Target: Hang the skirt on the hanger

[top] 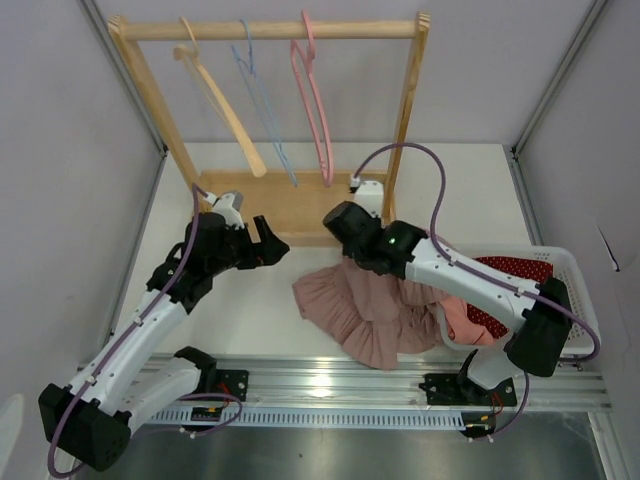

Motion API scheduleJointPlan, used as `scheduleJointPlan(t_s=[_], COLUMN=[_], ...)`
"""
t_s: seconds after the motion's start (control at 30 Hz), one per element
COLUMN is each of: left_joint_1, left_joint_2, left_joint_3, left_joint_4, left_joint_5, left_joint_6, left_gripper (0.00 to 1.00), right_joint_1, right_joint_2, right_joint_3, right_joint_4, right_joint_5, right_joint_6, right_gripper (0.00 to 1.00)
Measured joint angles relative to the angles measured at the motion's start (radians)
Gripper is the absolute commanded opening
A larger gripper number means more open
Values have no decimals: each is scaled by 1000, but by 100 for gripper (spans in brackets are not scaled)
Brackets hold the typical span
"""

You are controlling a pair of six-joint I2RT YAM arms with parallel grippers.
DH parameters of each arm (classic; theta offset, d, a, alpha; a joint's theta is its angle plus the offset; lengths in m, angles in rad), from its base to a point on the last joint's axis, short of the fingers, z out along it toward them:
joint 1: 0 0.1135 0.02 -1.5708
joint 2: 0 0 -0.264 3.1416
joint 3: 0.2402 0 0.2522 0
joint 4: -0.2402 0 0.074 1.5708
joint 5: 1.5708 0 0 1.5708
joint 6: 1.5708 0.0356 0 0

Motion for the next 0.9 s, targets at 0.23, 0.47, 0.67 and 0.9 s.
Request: scheduleJointPlan(t_s=[0.23, 0.47, 0.67, 0.9], left_joint_1=[191, 203, 35, -126], left_joint_2=[54, 131, 235, 366], left_joint_3=[4, 4, 8, 122], left_joint_4=[31, 101, 114, 47], left_joint_5=[124, 259, 291, 283], left_joint_6=[-18, -45, -21, 77], left_gripper=[91, 95, 97, 96], right_joint_1=[276, 408, 523, 767], right_joint_2=[-4, -61, -165, -169], right_joint_3=[189, 106, -138, -263], right_joint_4=[17, -74, -153, -242], right_joint_5=[-79, -112, -114, -103], right_joint_6=[-125, -90, 103, 407], right_gripper=[0, 0, 0, 0])
